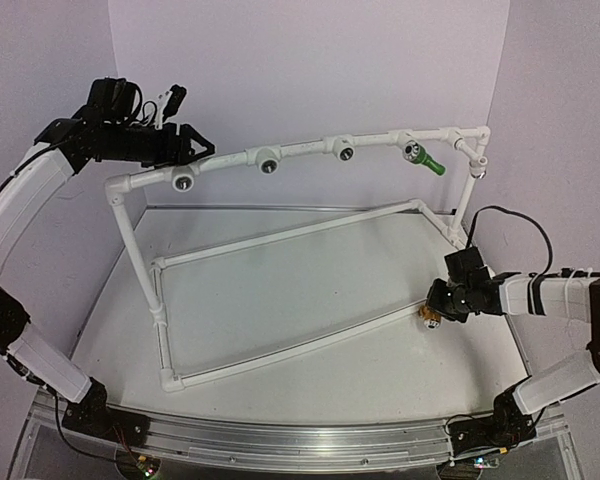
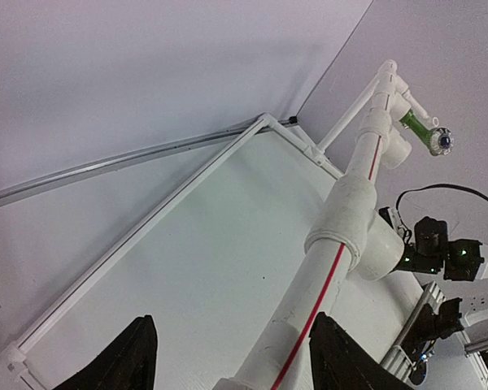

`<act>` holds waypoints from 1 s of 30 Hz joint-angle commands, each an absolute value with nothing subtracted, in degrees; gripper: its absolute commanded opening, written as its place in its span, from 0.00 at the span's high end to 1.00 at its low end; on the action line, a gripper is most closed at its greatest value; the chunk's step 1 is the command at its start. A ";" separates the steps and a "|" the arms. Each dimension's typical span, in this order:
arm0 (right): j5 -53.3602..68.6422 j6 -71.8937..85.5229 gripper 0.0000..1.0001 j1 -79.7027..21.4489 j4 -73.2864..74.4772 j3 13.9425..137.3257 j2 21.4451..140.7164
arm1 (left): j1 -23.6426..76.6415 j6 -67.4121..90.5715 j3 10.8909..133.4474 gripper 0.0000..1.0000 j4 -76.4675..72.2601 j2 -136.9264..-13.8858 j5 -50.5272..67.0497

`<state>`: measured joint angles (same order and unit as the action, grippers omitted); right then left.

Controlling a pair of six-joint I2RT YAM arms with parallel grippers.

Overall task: Install the water faucets
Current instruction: Rotate the pipe with the faucet installed at the center of the board, then hold the pipe with the faucet installed at the adaptor.

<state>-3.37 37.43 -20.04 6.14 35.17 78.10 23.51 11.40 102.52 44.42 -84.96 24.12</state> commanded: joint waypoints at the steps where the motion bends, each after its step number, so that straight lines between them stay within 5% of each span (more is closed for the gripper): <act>1: 0.10 30.74 1.00 -19.19 -0.06 41.30 80.00 | 25.05 11.08 97.67 0.32 52.32 -82.68 33.70; 12: -5.66 18.70 1.00 -46.00 14.59 53.59 68.87 | 25.14 -3.65 99.99 0.21 53.84 -84.11 29.97; 18: 3.93 9.38 1.00 -52.32 13.95 68.26 72.11 | 26.67 -1.57 99.93 0.28 57.60 -88.99 30.21; 23: -2.02 -1.91 1.00 -56.90 15.77 81.19 78.88 | 27.63 1.59 94.72 0.38 57.15 -86.74 33.04; 30: -4.93 -23.30 1.00 -58.07 14.13 88.66 85.54 | 29.26 -3.26 89.43 0.39 56.14 -82.89 29.95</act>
